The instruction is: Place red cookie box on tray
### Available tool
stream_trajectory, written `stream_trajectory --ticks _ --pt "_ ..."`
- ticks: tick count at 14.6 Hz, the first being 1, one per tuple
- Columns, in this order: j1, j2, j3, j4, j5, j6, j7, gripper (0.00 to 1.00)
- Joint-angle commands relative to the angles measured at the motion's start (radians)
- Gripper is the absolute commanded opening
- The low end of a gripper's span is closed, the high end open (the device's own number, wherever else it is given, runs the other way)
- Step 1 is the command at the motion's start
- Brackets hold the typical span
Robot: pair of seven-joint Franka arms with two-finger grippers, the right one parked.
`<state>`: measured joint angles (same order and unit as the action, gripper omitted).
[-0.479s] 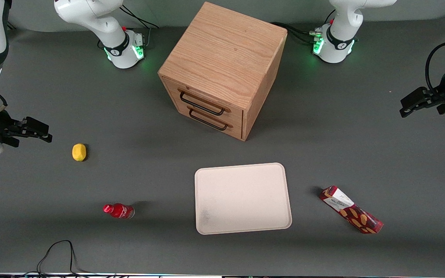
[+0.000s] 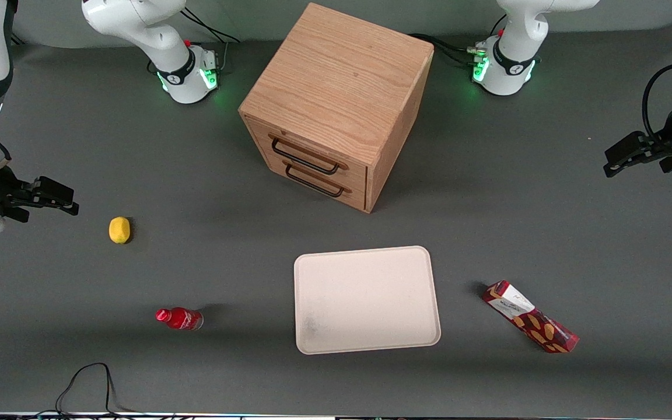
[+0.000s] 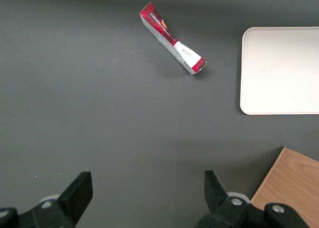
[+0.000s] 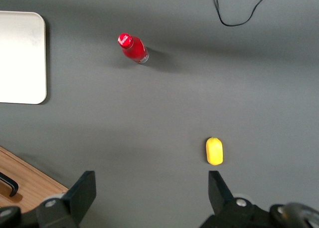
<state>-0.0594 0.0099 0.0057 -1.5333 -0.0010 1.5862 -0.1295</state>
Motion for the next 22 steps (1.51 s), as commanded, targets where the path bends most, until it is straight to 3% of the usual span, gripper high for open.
stream_trajectory --ticks 1,5,10,17,22 --pt "-0.003 0.004 0.002 0.01 0.012 -0.014 -0.013 1.0" --pt "-0.005 0.024 0.0 0.012 0.009 -0.002 -0.01 1.0" --pt "-0.019 0.163 -0.003 0.128 0.0 0.0 -0.024 1.0" --pt "-0.043 0.477 -0.056 0.494 0.009 -0.015 -0.088 1.0" --pt "-0.04 0.571 -0.049 0.628 0.01 -0.019 -0.081 1.0"
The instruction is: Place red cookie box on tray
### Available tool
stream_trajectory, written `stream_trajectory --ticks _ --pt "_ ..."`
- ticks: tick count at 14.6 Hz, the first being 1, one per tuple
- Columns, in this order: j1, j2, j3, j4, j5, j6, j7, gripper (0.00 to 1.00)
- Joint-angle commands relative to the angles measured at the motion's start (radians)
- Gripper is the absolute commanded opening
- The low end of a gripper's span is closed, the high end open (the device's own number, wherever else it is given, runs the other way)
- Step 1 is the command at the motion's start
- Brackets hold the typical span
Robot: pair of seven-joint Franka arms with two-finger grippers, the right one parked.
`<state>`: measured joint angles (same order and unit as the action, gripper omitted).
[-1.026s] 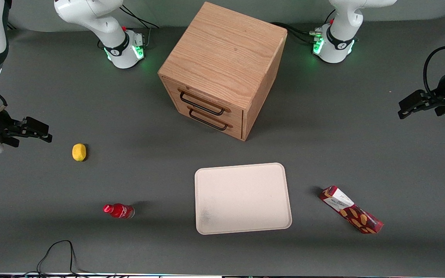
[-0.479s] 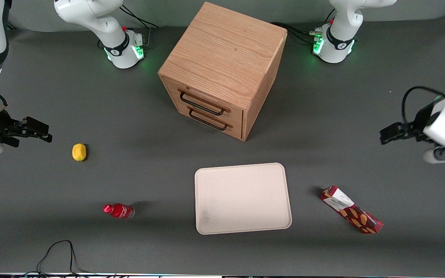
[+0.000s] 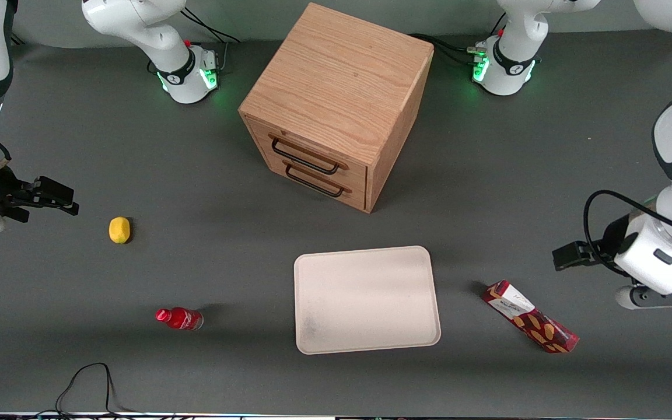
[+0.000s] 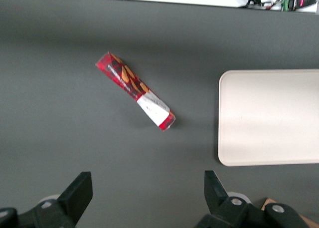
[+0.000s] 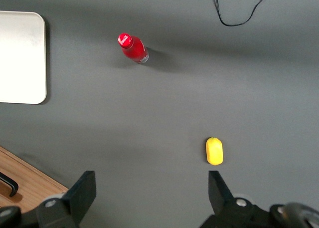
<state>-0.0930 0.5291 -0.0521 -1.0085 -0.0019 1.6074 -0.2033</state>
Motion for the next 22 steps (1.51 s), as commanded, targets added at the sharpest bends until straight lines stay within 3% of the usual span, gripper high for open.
stream_trajectory --ticks 1,4,6,14,19,22 --pt "-0.007 0.052 0.011 0.103 0.011 -0.038 -0.007 1.0" --pt "-0.002 0.049 0.011 0.097 0.011 -0.067 -0.062 1.0" --pt "0.004 0.049 0.011 0.093 0.005 -0.064 -0.28 1.0" --pt "0.022 0.043 0.018 0.082 0.003 -0.081 -0.806 1.0" --pt "0.021 0.031 0.021 -0.034 0.01 -0.054 -0.806 1.0" --pt "0.015 0.04 0.021 -0.131 0.013 0.047 -0.821 1.0"
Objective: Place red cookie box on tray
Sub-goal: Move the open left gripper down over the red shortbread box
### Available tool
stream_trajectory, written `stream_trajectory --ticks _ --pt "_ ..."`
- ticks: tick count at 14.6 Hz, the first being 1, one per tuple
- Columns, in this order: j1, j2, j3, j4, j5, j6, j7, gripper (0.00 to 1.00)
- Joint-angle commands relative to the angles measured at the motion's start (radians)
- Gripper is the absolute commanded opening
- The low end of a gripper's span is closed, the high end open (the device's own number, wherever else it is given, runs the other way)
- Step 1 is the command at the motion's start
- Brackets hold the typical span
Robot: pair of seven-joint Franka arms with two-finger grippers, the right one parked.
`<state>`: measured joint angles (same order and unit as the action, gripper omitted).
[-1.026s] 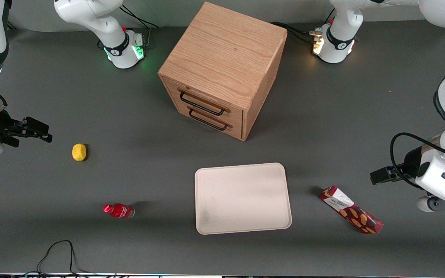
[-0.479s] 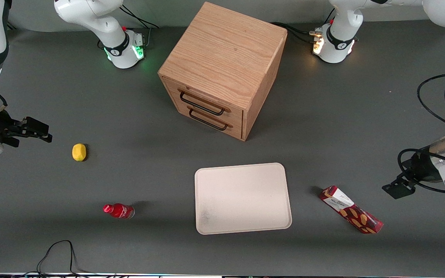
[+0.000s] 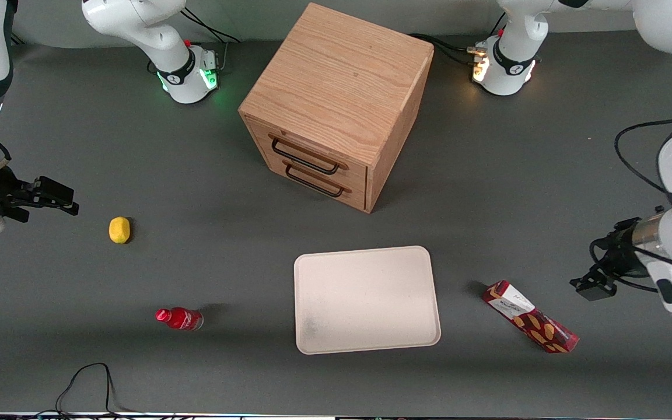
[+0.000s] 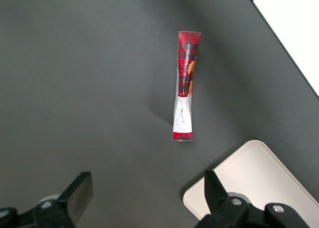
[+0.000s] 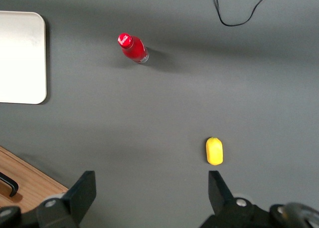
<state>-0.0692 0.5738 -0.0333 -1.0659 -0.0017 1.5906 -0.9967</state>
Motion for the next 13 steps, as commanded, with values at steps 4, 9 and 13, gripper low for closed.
stream_trajectory --ticks 4,9,13 --pt "-0.003 0.03 0.009 -0.167 0.016 0.247 -0.028 1.0" --pt "-0.004 0.109 0.015 -0.218 0.035 0.431 -0.078 1.0" --pt "-0.009 0.182 0.016 -0.236 0.098 0.56 -0.129 1.0"
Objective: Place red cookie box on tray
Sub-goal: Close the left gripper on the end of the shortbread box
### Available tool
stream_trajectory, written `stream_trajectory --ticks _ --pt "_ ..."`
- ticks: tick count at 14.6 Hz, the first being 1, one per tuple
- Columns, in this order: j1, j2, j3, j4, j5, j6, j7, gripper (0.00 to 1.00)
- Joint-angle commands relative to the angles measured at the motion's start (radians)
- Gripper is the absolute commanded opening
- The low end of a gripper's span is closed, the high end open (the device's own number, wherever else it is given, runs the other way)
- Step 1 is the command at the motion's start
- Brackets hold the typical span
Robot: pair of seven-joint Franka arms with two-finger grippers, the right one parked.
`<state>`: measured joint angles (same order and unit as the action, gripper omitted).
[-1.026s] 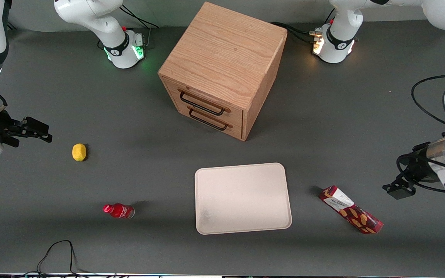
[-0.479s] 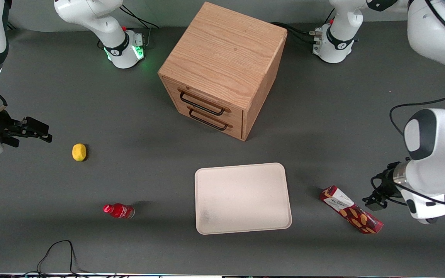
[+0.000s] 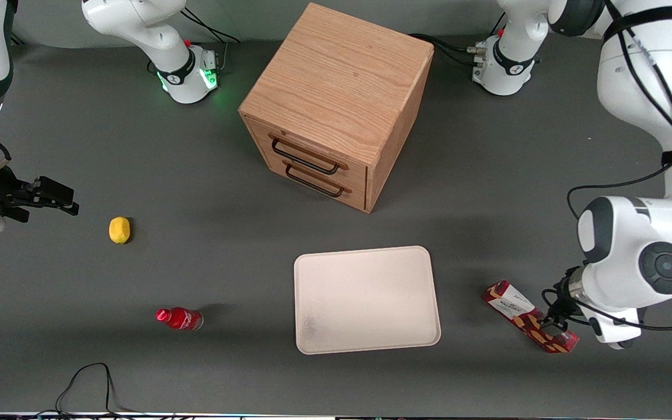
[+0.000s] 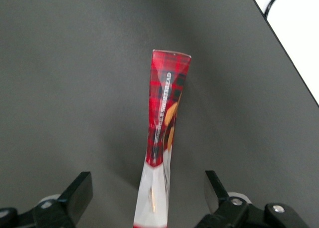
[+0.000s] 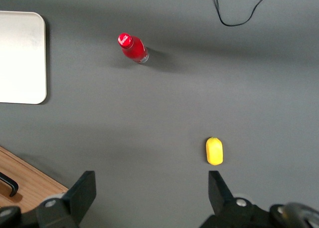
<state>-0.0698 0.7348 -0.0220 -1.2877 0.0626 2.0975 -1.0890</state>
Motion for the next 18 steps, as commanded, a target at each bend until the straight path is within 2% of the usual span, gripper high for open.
stream_trajectory --ticks 1,6,7,11,12,18 --pt "-0.007 0.04 0.008 -0.021 0.036 0.096 -0.037 1.0" --pt "-0.002 0.093 0.013 -0.031 0.033 0.171 -0.038 1.0" --pt "-0.002 0.098 0.013 -0.031 0.026 0.173 -0.037 0.95" --pt "-0.002 0.097 0.011 -0.027 0.02 0.171 -0.038 0.13" --pt "-0.002 0.094 0.011 -0.025 0.02 0.17 -0.037 0.0" --pt "-0.002 0.069 0.011 -0.01 0.029 0.113 -0.025 0.0"
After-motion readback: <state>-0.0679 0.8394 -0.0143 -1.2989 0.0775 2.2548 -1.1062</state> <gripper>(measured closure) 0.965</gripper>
